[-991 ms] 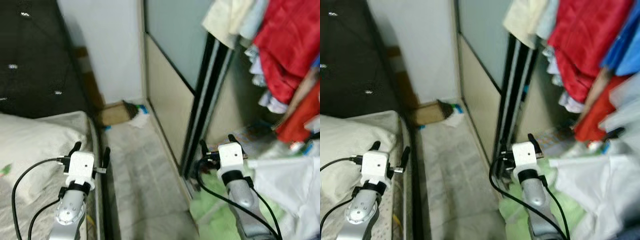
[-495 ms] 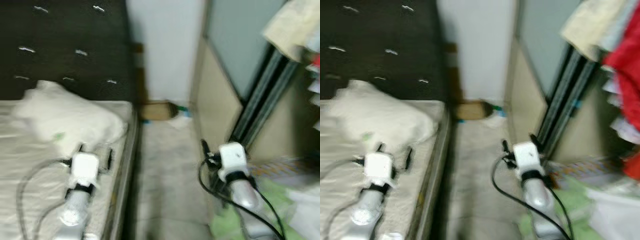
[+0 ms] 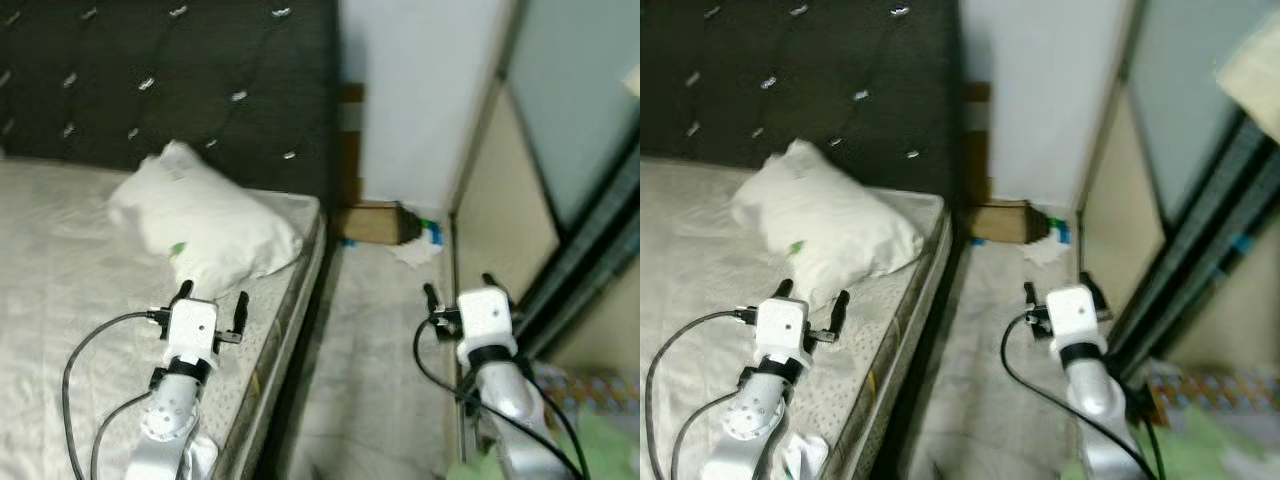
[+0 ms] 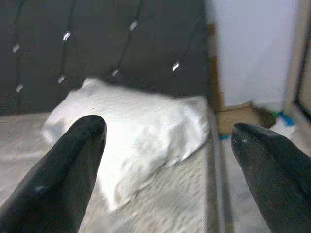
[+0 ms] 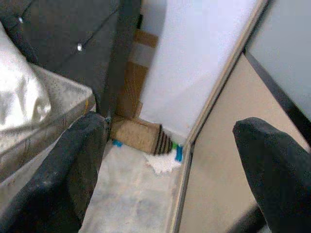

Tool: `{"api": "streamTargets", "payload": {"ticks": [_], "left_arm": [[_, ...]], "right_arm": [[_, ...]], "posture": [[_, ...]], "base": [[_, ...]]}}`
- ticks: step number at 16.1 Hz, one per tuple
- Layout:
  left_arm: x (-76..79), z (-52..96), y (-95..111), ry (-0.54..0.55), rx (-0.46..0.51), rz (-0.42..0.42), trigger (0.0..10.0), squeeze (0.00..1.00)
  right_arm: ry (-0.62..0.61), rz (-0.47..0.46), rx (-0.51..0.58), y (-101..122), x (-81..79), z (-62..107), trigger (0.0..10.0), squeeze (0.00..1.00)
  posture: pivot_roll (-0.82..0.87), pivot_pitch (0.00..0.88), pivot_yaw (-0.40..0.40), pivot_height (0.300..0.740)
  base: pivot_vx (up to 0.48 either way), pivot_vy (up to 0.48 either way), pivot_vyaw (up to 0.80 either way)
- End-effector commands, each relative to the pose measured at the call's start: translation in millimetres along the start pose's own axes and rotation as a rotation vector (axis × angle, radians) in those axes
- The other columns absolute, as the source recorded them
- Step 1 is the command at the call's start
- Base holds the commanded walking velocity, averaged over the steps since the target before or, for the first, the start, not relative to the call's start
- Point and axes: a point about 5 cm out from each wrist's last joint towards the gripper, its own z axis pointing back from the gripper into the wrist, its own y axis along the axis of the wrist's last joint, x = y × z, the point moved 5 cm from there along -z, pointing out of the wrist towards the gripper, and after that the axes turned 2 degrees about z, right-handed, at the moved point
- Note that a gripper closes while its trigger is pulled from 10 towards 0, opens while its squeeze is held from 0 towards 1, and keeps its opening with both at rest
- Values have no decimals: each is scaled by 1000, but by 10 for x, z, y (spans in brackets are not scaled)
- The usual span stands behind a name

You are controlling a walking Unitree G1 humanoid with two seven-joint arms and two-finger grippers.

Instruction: Clean up the room

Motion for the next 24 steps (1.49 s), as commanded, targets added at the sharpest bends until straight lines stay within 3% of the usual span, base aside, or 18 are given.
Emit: {"api": "streamTargets", "payload": {"ticks": [1, 7, 10, 13, 16, 24], "left_arm": [[-3, -10, -3, -3, -1, -8, 10000, 0], [-14, -63, 9, 24, 13, -22, 10000, 0], [-18, -93, 63, 10, 35, -43, 10000, 0], [-28, -46, 20, 2, 20, -40, 10000, 0], [23, -58, 14, 0, 15, -24, 10000, 0], [44, -90, 17, -13, 14, -6, 10000, 0]], "right_arm": [[15, -7, 4, 6, -43, -19, 10000, 0], [43, 5, 16, 32, -118, -104, 10000, 0], [87, 51, 63, 169, -134, -126, 10000, 0], [60, 16, 20, 37, -150, -86, 10000, 0], [64, -2, 24, 38, -232, -134, 10000, 0], [66, 4, 39, 54, -195, -190, 10000, 0]], "posture": [[34, 0, 5, 740], [25, 0, -26, 740], [22, 0, -40, 740], [35, 0, -23, 740], [42, 0, 4, 740], [39, 0, -2, 740]], "base": [[0, 0, 794], [0, 0, 794], [0, 0, 788], [0, 0, 788], [0, 0, 788], [0, 0, 788]]}}
